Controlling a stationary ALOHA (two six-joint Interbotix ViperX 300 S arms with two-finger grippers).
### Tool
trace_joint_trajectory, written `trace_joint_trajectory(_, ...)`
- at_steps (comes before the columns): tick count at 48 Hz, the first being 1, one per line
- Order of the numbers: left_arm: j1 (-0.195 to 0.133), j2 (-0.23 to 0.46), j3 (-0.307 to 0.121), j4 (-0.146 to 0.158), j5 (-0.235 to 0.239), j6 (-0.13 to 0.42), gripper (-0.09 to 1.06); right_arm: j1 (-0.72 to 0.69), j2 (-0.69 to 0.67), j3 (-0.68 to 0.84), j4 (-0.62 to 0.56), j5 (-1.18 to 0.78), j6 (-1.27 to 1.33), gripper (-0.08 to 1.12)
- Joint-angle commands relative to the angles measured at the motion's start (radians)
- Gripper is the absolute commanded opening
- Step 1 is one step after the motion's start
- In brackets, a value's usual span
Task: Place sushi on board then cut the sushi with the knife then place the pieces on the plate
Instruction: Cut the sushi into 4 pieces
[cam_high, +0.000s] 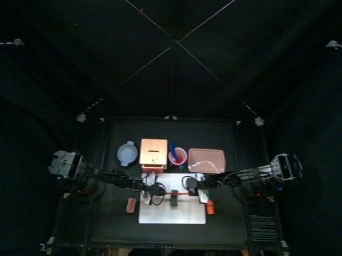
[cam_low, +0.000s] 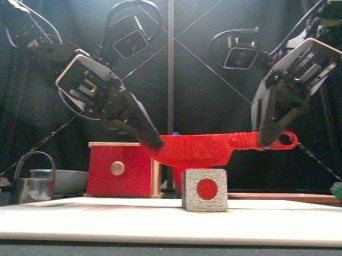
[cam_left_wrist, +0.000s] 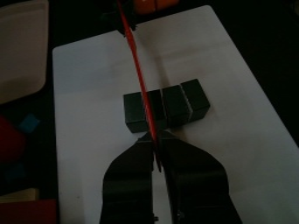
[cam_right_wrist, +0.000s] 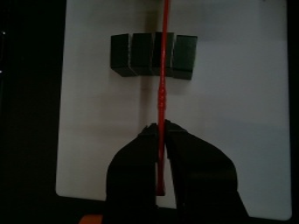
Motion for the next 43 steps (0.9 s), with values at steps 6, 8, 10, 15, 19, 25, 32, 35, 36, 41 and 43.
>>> trace_joint_trajectory(6, 0.012, -0.006, -0.04, 0.005, -0.008, 0.005, 0.4, 0.008, -0.003, -0.031, -0.011, -0.014, -0.003, 0.33)
trace_joint_trajectory(8, 0.012, -0.006, -0.04, 0.005, -0.008, 0.005, 0.4, 0.008, -0.002, -0.031, -0.012, -0.02, -0.003, 0.33)
trace_joint_trajectory(10, 0.014, -0.006, -0.04, 0.005, -0.008, 0.005, 0.4, 0.006, 0.002, -0.031, -0.012, -0.026, -0.003, 0.33)
trace_joint_trajectory(15, 0.012, -0.005, -0.04, 0.006, -0.008, 0.005, 0.4, 0.006, 0.006, -0.031, -0.012, -0.035, -0.005, 0.33)
trace_joint_trajectory(19, 0.017, 0.0, -0.04, 0.005, -0.008, 0.005, 0.4, 0.006, 0.009, -0.031, -0.021, -0.043, -0.005, 0.33)
trace_joint_trajectory(25, 0.026, 0.002, -0.044, 0.005, -0.008, 0.006, 0.4, 0.006, 0.011, -0.032, -0.038, -0.055, -0.005, 0.33)
trace_joint_trajectory(32, 0.034, -0.003, -0.051, 0.014, -0.009, 0.006, 0.4, 0.005, 0.009, -0.04, -0.044, -0.055, -0.005, 0.33)
trace_joint_trajectory(35, 0.037, -0.002, -0.049, 0.023, -0.008, 0.006, 0.4, 0.005, 0.011, -0.041, -0.044, -0.055, -0.005, 0.33)
trace_joint_trajectory(36, 0.037, -0.002, -0.049, 0.025, -0.008, 0.006, 0.4, 0.005, 0.011, -0.041, -0.044, -0.055, -0.005, 0.33)
trace_joint_trajectory(41, 0.037, 0.002, -0.049, 0.029, -0.008, 0.006, 0.4, 0.009, 0.011, -0.041, -0.041, -0.052, -0.003, 0.33)
trace_joint_trajectory(43, 0.037, 0.003, -0.049, 0.029, -0.008, 0.005, 0.4, 0.011, 0.011, -0.041, -0.04, -0.052, -0.003, 0.33)
